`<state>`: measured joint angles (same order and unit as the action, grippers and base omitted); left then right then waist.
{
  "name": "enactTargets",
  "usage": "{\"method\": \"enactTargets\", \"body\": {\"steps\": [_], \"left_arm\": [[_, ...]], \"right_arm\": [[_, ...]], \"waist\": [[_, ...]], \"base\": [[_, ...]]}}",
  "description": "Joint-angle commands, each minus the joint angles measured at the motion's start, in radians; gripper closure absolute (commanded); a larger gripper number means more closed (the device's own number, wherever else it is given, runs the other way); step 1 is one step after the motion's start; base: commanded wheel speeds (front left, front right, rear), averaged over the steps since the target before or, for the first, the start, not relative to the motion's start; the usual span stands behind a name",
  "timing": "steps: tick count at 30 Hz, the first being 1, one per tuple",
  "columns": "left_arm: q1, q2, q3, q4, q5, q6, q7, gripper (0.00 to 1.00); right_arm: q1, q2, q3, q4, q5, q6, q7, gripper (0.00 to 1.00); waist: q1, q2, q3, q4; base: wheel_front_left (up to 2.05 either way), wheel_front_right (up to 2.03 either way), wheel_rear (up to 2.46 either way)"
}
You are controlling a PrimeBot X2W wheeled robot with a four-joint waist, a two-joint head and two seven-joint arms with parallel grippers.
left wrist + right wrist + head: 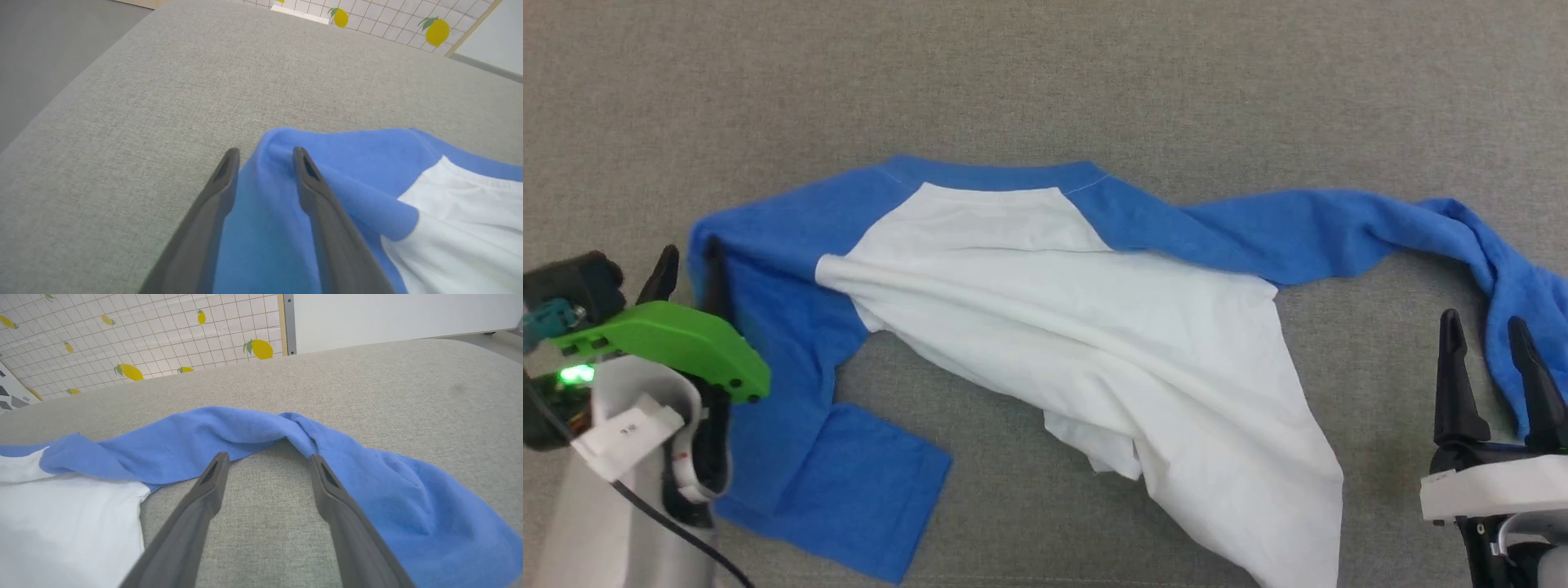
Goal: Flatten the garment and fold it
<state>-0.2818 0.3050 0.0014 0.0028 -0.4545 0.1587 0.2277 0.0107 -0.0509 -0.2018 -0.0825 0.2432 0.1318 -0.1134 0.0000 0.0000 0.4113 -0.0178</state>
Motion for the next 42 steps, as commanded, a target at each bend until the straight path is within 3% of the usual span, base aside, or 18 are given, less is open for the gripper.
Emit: {"method": "enactTargets", "body": {"steps": [1,8,14,19,25,30,35,39,40,41,42], "left_arm": [[0.004,-0.015,-0.004,0.001,-0.01,-0.006,-0.021,0.0],[0.067,-0.105,0.001,-0.105,-0.011,-0.035,-0.284,0.0],[0.212,-0.164,-0.011,-0.154,0.036,-0.025,-0.451,0.0],[0.282,-0.212,-0.037,-0.141,0.032,-0.025,-0.479,0.0],[0.271,-0.233,-0.071,-0.114,0.035,-0.037,-0.487,0.0],[0.254,-0.239,-0.08,-0.106,0.04,-0.042,-0.488,0.0],[0.242,-0.246,-0.086,-0.094,0.036,-0.048,-0.489,0.0],[0.229,-0.25,-0.1,-0.087,0.034,-0.054,-0.489,0.0],[0.226,-0.251,-0.101,-0.087,0.034,-0.054,-0.489,0.0],[0.222,-0.252,-0.102,-0.086,0.034,-0.054,-0.489,0.0],[0.22,-0.252,-0.102,-0.087,0.033,-0.053,-0.489,0.0]], "right_arm": [[-0.023,0.001,0.003,0.0,0.003,-0.001,0.001,0.0],[-0.026,0.001,0.017,0.007,-0.001,-0.001,0.002,0.0],[-0.049,0.001,0.042,-0.054,-0.062,-0.001,0.05,0.0],[-0.091,-0.017,0.099,-0.117,-0.118,-0.001,0.194,0.0],[-0.158,-0.104,0.087,-0.114,-0.09,-0.001,0.478,0.0],[-0.199,-0.22,0.112,-0.111,-0.059,-0.001,0.692,0.0],[-0.232,-0.295,0.157,-0.075,-0.006,-0.001,0.812,0.0],[-0.264,-0.344,0.186,-0.029,-0.001,-0.001,0.845,0.0],[-0.269,-0.345,0.187,-0.015,0.002,-0.001,0.853,0.1],[-0.275,-0.34,0.181,0.0,0.008,-0.001,0.861,0.58],[-0.28,-0.334,0.175,0.008,0.011,-0.001,0.865,0.94]], "waist": [[0.0,0.0,0.001,0.003],[0.0,0.0,-0.026,0.011],[0.0,0.0,-0.052,0.02],[0.0,0.0,-0.056,0.043],[0.0,0.0,-0.049,0.087],[0.0,0.0,-0.023,0.128],[0.0,0.0,0.004,0.165],[0.0,0.0,0.024,0.196],[0.0,0.0,0.027,0.202],[0.0,0.0,0.03,0.208],[0.0,0.0,0.032,0.212]], "base": [[0.0,0.0,0.0],[0.0,0.0,0.0],[0.0,0.0,0.0],[0.0,0.0,0.0],[0.0,0.0,0.0],[0.0,0.0,0.0],[0.0,0.0,0.0],[0.0,0.0,0.0],[0.0,0.0,0.0],[0.0,0.0,0.0],[0.0,0.0,0.0]]}}
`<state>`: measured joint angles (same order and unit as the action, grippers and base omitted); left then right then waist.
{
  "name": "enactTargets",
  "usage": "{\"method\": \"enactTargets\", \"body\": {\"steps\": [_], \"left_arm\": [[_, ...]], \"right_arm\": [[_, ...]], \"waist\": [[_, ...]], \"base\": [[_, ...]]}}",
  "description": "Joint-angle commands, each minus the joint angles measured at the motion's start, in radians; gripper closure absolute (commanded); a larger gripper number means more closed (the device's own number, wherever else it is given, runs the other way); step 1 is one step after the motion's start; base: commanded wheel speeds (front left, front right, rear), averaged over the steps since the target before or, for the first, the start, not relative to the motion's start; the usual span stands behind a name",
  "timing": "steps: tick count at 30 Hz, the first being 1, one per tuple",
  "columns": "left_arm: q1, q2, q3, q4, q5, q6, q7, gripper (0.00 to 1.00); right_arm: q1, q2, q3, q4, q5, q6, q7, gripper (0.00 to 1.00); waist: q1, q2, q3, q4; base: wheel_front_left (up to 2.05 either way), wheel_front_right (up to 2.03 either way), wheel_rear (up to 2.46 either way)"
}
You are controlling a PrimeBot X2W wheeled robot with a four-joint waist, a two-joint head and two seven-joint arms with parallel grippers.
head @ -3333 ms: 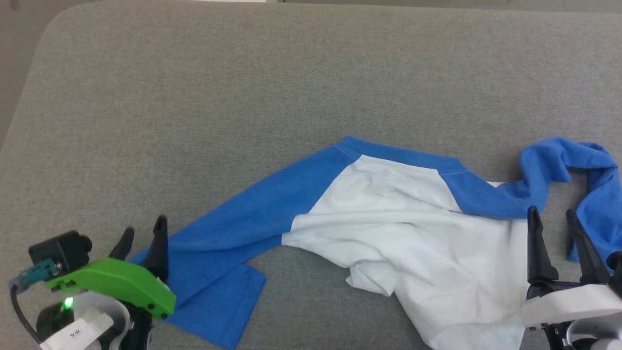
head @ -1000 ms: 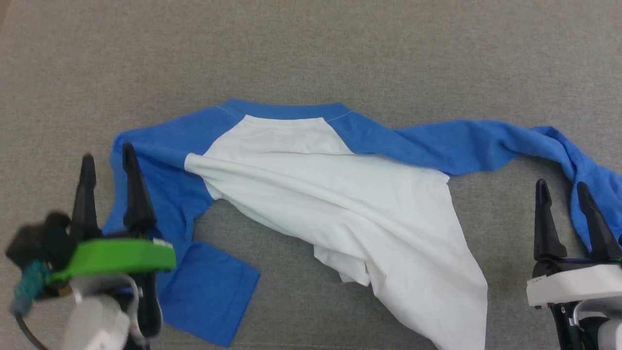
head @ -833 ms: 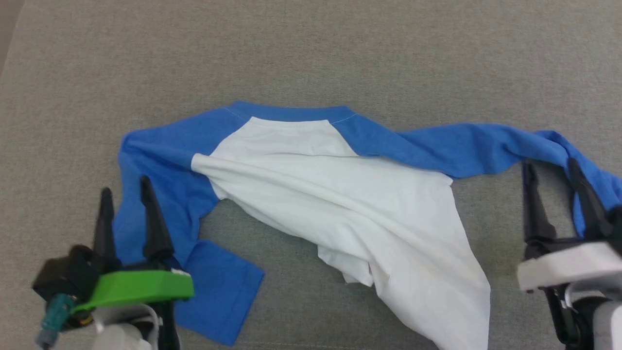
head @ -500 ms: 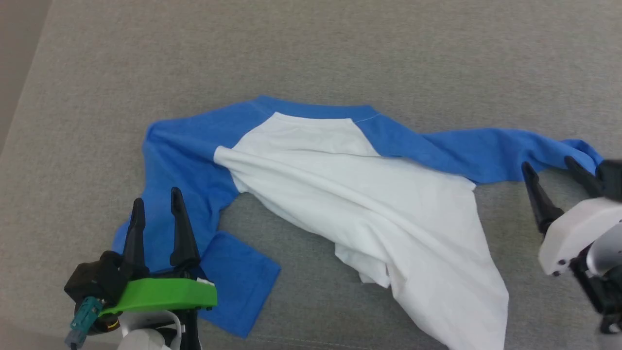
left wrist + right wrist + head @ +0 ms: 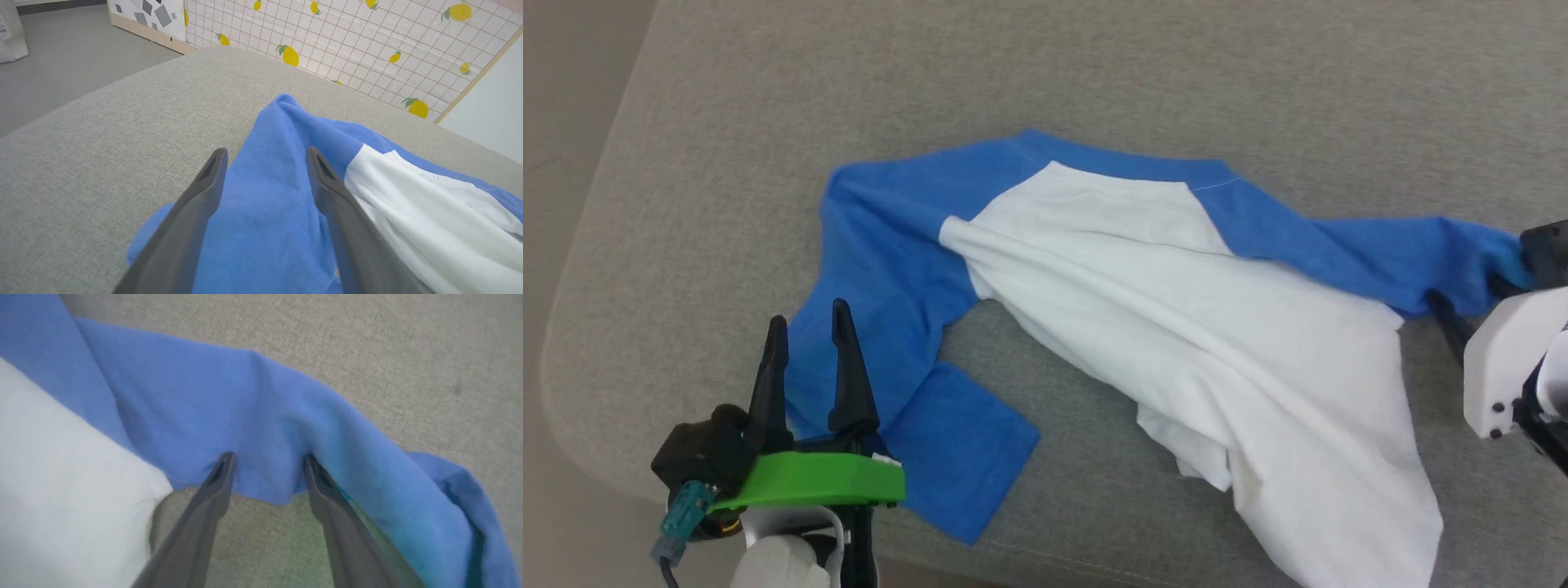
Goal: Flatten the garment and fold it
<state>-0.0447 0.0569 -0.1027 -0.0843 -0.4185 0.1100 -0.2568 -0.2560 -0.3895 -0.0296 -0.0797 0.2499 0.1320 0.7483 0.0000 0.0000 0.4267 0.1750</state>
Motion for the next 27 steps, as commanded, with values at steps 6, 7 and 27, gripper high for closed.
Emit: {"method": "enactTargets", "body": {"steps": [6,7,27], "left_arm": [[-0.011,-0.006,0.015,-0.001,-0.004,0.001,-0.005,0.0],[-0.008,-0.006,0.016,0.0,-0.008,0.002,-0.005,0.0],[-0.093,-0.007,-0.103,0.043,-0.077,0.004,-0.005,0.0]], "right_arm": [[-0.05,0.055,-0.029,-0.037,0.059,-0.001,0.038,1.0],[-0.058,0.067,-0.041,-0.056,0.08,-0.001,0.056,1.0],[-0.528,0.155,-0.337,0.178,-0.19,-0.001,0.026,0.0]], "waist": [[0.0,0.0,0.0,0.011],[0.0,0.0,-0.005,0.007],[0.0,0.0,0.119,0.123]], "base": [[0.0,0.0,0.0],[0.0,0.0,0.0],[0.0,0.0,0.0]]}}
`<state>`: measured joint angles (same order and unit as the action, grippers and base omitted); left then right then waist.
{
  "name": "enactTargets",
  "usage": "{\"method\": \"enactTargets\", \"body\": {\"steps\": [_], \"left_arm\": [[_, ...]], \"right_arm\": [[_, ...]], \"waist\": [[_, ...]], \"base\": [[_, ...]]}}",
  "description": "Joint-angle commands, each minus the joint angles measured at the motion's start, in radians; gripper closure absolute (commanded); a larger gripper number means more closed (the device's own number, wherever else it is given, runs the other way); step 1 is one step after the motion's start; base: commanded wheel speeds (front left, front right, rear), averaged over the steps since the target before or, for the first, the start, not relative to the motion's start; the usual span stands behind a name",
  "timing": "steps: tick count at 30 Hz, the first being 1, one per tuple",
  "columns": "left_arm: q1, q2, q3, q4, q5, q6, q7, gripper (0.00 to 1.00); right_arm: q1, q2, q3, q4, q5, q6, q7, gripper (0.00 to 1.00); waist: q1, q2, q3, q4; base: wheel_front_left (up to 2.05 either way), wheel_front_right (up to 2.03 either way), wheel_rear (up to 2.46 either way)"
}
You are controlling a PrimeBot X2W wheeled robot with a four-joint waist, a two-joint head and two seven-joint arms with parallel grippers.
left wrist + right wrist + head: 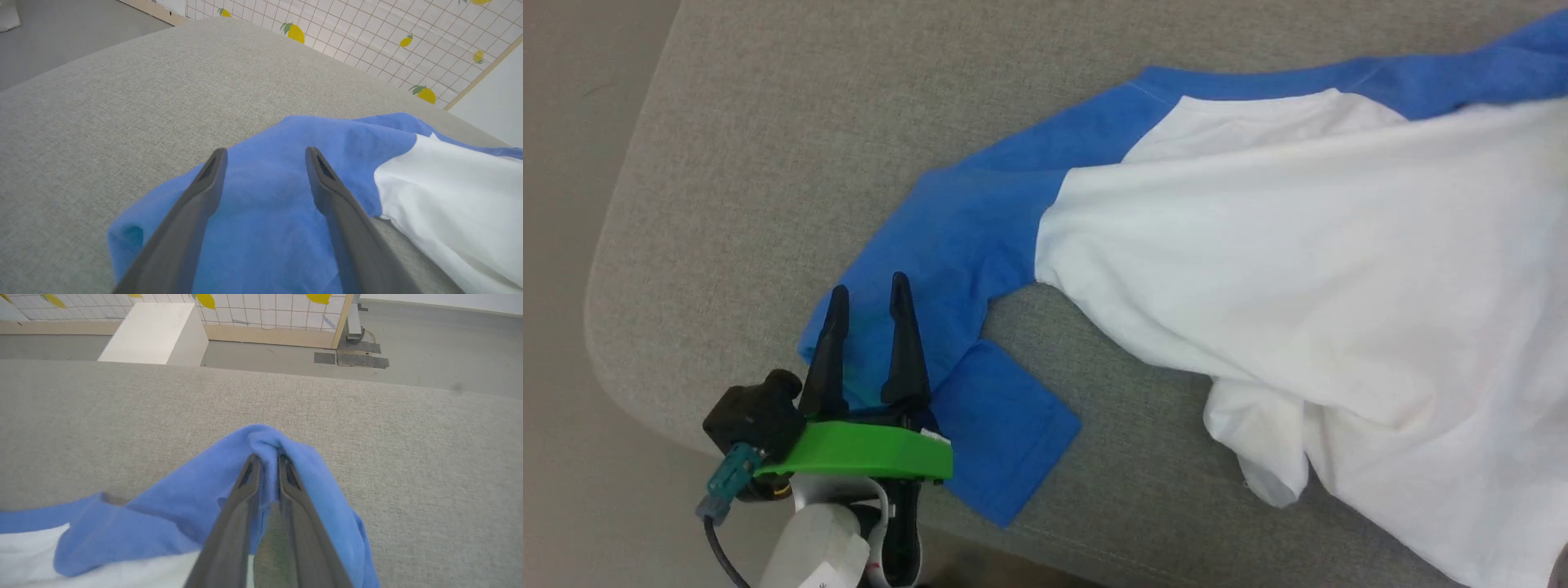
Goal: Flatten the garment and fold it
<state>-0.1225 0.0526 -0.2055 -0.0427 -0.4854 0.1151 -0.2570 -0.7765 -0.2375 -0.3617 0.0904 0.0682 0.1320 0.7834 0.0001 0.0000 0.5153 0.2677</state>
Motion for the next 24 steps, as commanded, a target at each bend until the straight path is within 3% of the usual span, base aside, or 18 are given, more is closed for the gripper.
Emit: {"method": "enactTargets", "body": {"steps": [1,5,9,18,24], "left_arm": [[-0.019,-0.002,-0.003,0.004,-0.011,0.0,-0.005,0.0],[-0.028,-0.002,-0.009,0.015,-0.014,0.003,-0.005,0.0],[-0.021,-0.002,-0.003,0.026,-0.008,0.002,-0.005,0.0],[0.026,-0.002,0.032,0.031,0.013,0.002,-0.005,0.0],[0.058,-0.002,0.041,0.026,0.023,-0.002,-0.005,0.0]], "right_arm": [[-0.016,0.013,-0.013,0.043,-0.028,-0.001,-0.032,0.0],[-0.026,0.013,0.012,0.119,-0.051,-0.001,-0.081,0.0],[-0.01,-0.016,0.078,0.113,0.007,-0.001,-0.086,0.0],[0.205,-0.061,0.171,-0.142,0.216,-0.001,0.081,0.0],[0.404,-0.044,0.163,-0.259,0.262,-0.001,0.189,0.0]], "waist": [[-0.0001,0.0,0.031,0.031],[-0.0001,0.0,0.019,0.019],[-0.0001,0.0,-0.018,-0.006],[-0.0001,0.0,-0.122,-0.065],[-0.0001,0.0,-0.154,-0.079]], "base": [[0.0,0.0,0.0],[0.0,0.0,0.0],[0.0,0.0,0.0],[0.0,0.0,0.0],[0.0,0.0,0.0]]}}
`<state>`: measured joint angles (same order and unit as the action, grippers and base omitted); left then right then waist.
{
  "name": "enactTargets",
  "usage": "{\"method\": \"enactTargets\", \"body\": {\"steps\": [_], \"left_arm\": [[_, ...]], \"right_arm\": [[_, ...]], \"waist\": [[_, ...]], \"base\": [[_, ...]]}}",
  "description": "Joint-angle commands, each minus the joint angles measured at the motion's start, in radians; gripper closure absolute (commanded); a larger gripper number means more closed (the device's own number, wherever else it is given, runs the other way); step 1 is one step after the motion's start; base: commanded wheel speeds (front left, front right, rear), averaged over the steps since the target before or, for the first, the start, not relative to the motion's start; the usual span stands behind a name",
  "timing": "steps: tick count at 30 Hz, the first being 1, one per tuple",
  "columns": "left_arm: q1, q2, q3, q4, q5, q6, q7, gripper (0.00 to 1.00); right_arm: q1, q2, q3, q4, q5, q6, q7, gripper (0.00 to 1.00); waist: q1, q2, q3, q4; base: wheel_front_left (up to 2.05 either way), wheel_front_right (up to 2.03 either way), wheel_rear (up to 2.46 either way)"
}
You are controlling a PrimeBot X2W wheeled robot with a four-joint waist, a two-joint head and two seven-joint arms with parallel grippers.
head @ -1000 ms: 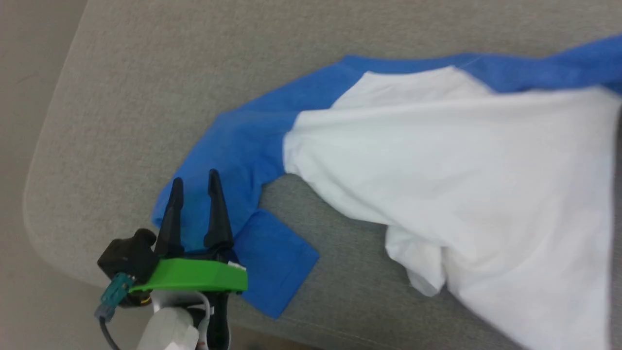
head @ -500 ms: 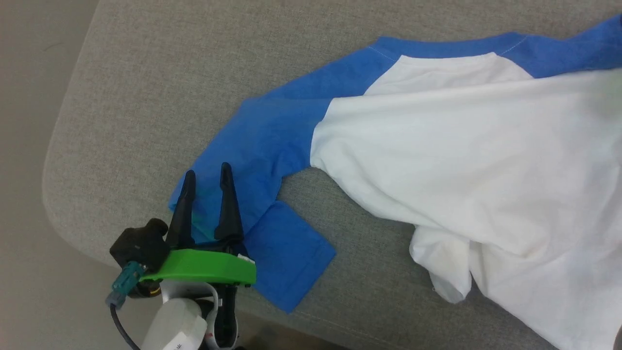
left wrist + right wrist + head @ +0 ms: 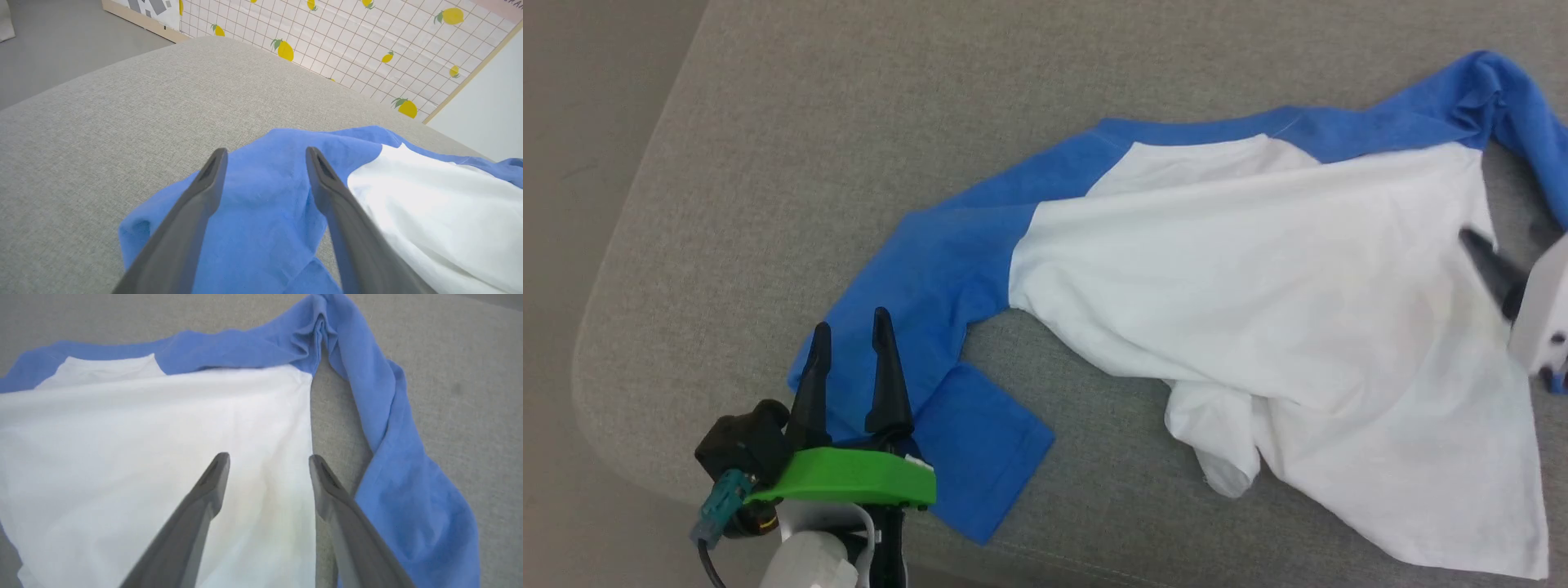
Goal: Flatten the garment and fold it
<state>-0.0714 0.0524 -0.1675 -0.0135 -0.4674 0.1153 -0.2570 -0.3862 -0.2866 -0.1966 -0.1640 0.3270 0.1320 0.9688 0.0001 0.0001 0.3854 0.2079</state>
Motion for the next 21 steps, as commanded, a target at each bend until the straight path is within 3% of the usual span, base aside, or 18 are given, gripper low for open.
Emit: {"method": "enactTargets", "body": {"steps": [1,6,13,14,15,16,21], "left_arm": [[0.009,-0.002,0.001,-0.004,0.005,-0.003,-0.005,0.0],[0.007,-0.002,-0.015,-0.009,0.023,-0.012,-0.005,0.0],[-0.02,-0.002,-0.05,-0.001,0.025,-0.02,-0.005,0.0],[-0.022,-0.002,-0.053,0.001,0.023,-0.019,-0.005,0.0],[-0.023,-0.002,-0.055,0.003,0.022,-0.019,-0.005,0.0],[-0.023,-0.002,-0.057,0.005,0.022,-0.019,-0.005,0.0],[-0.012,-0.002,-0.045,0.012,0.023,-0.011,-0.005,0.0]], "right_arm": [[0.035,0.007,-0.003,-0.005,-0.001,-0.001,0.008,0.0],[0.081,-0.006,0.01,0.068,-0.064,-0.001,-0.011,0.0],[0.021,-0.001,0.025,0.24,-0.135,-0.001,-0.083,0.0],[0.01,-0.001,0.027,0.262,-0.14,-0.001,-0.089,0.1],[0.002,-0.001,0.029,0.277,-0.144,-0.001,-0.095,0.58],[-0.007,-0.003,0.033,0.291,-0.147,-0.001,-0.101,0.97],[-0.026,-0.019,0.067,0.281,-0.112,-0.001,-0.113,1.0]], "waist": [[-0.0001,-0.0001,-0.025,-0.017],[-0.0001,-0.0001,-0.009,0.014],[-0.0001,-0.0001,0.029,0.075],[-0.0001,-0.0001,0.032,0.082],[-0.0001,-0.0001,0.033,0.085],[-0.0001,-0.0001,0.032,0.088],[-0.0001,-0.0001,0.01,0.07]], "base": [[0.0,0.0,0.0],[0.0,0.0,0.0],[0.0,0.0,0.0],[0.0,0.0,0.0],[0.0,0.0,0.0],[0.0,0.0,0.0],[0.0,0.0,0.0]]}}
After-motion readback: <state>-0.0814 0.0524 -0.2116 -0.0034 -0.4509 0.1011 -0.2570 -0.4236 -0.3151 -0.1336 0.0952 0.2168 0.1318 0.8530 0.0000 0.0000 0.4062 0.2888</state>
